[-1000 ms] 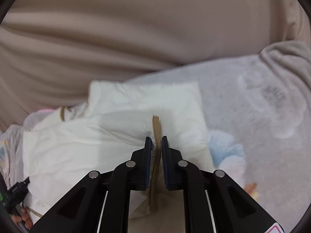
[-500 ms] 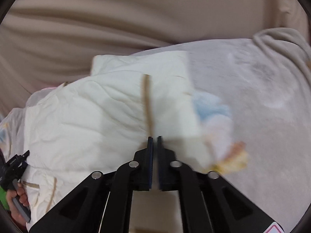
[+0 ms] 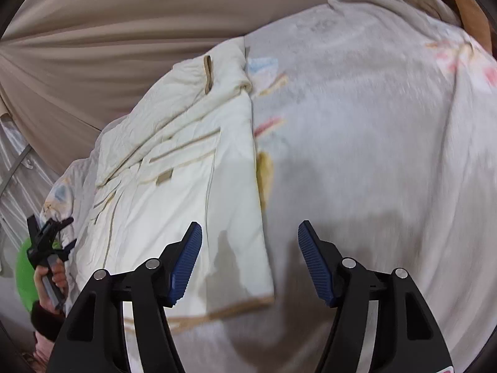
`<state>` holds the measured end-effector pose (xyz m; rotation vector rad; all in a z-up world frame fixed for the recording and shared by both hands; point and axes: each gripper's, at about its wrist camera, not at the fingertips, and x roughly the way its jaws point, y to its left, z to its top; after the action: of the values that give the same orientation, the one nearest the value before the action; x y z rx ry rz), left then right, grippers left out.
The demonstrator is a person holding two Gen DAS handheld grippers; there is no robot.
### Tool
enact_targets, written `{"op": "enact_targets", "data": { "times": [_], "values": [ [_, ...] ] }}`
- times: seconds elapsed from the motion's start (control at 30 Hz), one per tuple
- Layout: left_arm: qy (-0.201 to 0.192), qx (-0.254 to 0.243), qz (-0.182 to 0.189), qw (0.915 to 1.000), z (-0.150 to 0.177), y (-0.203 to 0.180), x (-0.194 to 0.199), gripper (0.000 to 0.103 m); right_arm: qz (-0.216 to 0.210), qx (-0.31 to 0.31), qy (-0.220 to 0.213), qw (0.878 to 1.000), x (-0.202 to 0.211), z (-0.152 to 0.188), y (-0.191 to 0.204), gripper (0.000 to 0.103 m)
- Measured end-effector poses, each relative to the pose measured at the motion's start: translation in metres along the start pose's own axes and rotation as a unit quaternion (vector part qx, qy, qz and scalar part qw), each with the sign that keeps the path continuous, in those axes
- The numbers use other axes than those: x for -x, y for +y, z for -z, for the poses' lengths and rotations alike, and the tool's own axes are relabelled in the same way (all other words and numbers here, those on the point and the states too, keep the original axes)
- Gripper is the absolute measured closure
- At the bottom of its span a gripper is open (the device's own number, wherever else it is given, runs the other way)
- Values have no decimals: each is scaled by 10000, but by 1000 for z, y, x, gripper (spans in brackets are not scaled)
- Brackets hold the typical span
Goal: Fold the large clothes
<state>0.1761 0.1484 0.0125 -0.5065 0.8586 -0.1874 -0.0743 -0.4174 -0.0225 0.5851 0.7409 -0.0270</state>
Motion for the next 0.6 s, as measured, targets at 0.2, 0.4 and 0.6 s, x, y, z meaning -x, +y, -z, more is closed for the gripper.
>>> {"op": "enact_targets", "data": {
  "times": [0.2,0.4,0.6],
  "values": [
    [113,-160,-26,9998,40,16,15,15,-238,52,104,9996,-9,23,13,33],
    [134,-556,-190,9982,52,0,13,35,-291,223,111,9993,-15,30,26,40],
    [261,-440,201,9985,53,2,17,82,-269,207,61,9994,-17,31,28,91]
  ]
}}
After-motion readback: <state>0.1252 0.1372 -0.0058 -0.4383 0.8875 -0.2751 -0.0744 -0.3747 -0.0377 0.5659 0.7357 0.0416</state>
